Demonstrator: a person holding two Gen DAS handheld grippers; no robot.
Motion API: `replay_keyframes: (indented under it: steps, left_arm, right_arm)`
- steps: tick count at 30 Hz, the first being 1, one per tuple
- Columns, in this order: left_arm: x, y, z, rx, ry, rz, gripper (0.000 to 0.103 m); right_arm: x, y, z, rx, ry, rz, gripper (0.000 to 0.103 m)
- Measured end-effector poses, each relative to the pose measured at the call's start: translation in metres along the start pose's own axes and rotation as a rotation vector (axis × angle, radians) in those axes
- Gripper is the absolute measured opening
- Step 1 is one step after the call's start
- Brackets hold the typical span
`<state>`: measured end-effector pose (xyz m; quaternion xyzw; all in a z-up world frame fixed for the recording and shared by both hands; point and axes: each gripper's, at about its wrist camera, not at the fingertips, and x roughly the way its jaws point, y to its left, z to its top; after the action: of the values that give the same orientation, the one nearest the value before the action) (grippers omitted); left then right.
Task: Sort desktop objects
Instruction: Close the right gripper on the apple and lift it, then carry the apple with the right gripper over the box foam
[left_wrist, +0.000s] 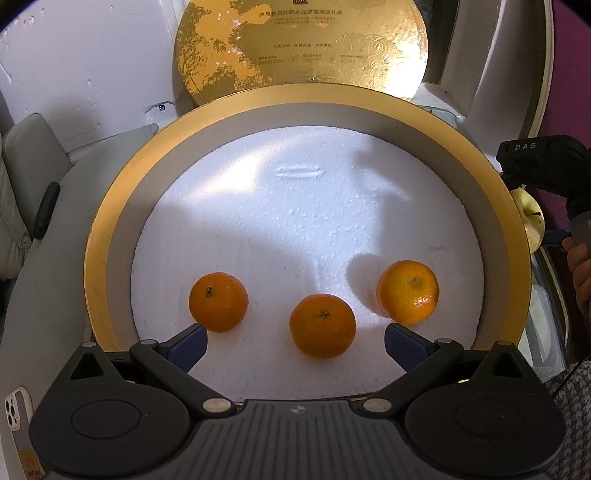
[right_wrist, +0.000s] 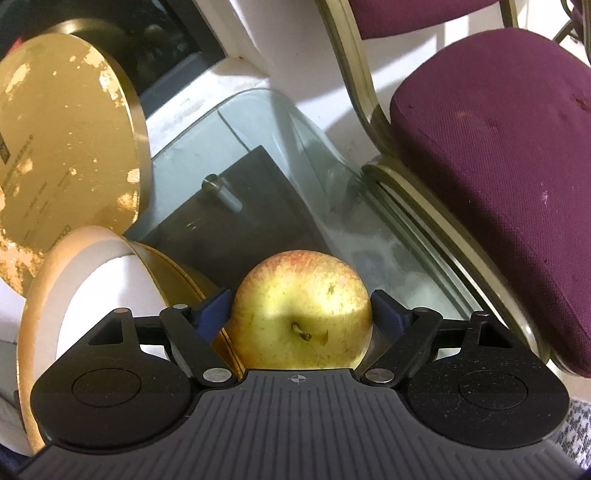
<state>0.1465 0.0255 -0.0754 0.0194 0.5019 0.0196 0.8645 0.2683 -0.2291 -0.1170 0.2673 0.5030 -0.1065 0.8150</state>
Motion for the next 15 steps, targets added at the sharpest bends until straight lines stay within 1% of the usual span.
replay_keyframes:
  steps: [2, 3, 4, 10, 15]
  left_arm:
    - [-0.001, 0.0, -0.001, 0.0, 0.0, -0.002, 0.102]
    - [-0.002, 0.001, -0.001, 0.001, 0.0, -0.001, 0.102]
    - [-0.002, 0.001, -0.002, 0.001, 0.0, -0.001, 0.102]
    - [-0.007, 0.005, -0.004, -0.003, -0.003, 0.005, 0.102]
    - [-0.016, 0.007, -0.009, 0.001, -0.012, -0.011, 0.102]
  right_arm:
    - [0.002, -0.002, 0.001, 0.022, 0.016, 0.008, 0.085]
    - [0.003, -0.004, 0.001, 0.035, 0.025, 0.013, 0.082]
    - [0.004, -0.005, 0.001, 0.04, 0.027, 0.014, 0.082]
    - [0.0, -0.008, -0.005, 0.039, 0.005, 0.028, 0.081]
    - [-0.013, -0.016, -0.014, 0.044, -0.002, 0.03, 0.081]
